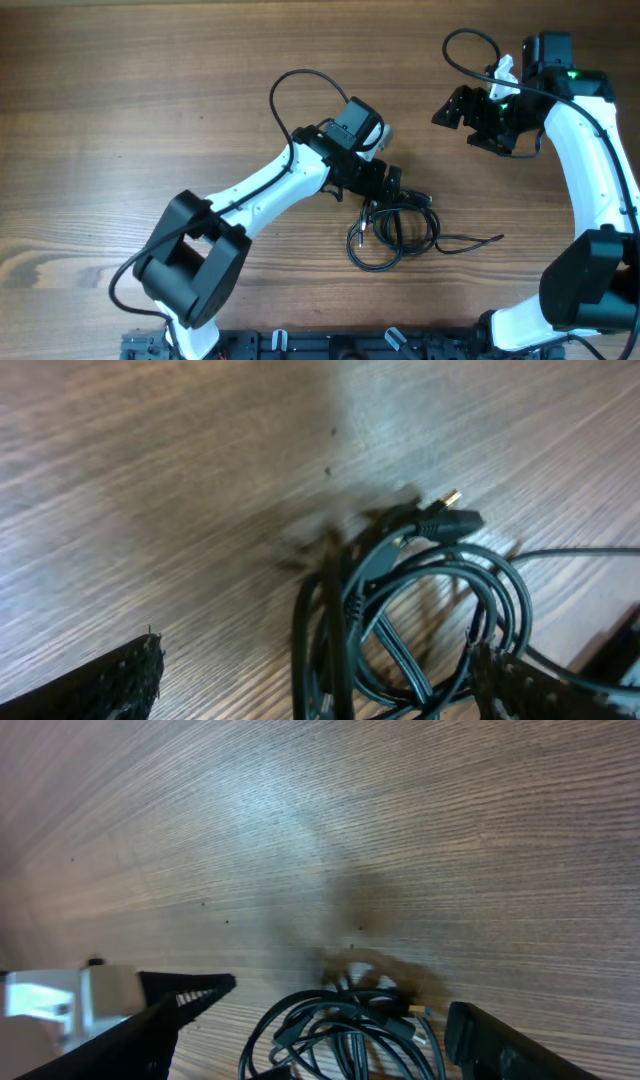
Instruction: Untangle cables
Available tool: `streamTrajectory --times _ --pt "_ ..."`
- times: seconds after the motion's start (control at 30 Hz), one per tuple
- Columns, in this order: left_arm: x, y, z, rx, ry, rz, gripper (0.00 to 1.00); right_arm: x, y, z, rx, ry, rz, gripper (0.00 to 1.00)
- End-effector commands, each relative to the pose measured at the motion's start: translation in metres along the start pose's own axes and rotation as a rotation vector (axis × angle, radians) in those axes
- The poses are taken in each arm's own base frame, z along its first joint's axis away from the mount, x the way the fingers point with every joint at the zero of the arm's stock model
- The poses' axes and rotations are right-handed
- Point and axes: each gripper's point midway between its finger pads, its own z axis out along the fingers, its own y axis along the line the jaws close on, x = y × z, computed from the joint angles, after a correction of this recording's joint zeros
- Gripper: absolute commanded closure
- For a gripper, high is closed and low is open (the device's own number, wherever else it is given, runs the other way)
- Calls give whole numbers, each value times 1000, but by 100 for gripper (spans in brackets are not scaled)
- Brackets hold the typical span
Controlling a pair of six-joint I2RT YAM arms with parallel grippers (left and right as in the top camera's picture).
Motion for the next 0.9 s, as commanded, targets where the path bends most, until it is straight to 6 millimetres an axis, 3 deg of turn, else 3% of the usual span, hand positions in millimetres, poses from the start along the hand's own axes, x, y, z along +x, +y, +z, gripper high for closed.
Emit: streamTrajectory --times 0.0,0.23,0.33,0.43,0.5,0.57,0.6,0.67,0.73,0.87 --pt "7 -23 5 137 45 117 0 -3 8 -3 -27 -7 -35 12" --pt "14 -13 21 122 85 103 3 -3 8 -3 -27 -7 -36 12" --pt "17 -8 28 111 99 96 29 -2 8 -3 -26 -6 -47 12" --pt "16 -1 29 70 94 96 36 -2 8 -3 -27 -5 -54 12" --pt "15 2 29 55 90 93 66 -2 8 -3 -26 -4 -53 12" --pt "14 5 28 53 87 86 80 -2 8 -3 -27 -4 -53 12" --pt "12 9 26 50 84 73 93 -2 8 -3 -27 -4 -54 12" --pt "7 17 15 44 70 48 96 -2 9 -2 -27 -4 -55 12" --pt "-3 18 -8 42 41 32 96 3 18 1 -46 10 -83 12" --pt "-25 -6 -70 71 -96 -1 96 25 74 15 -182 71 -198 13"
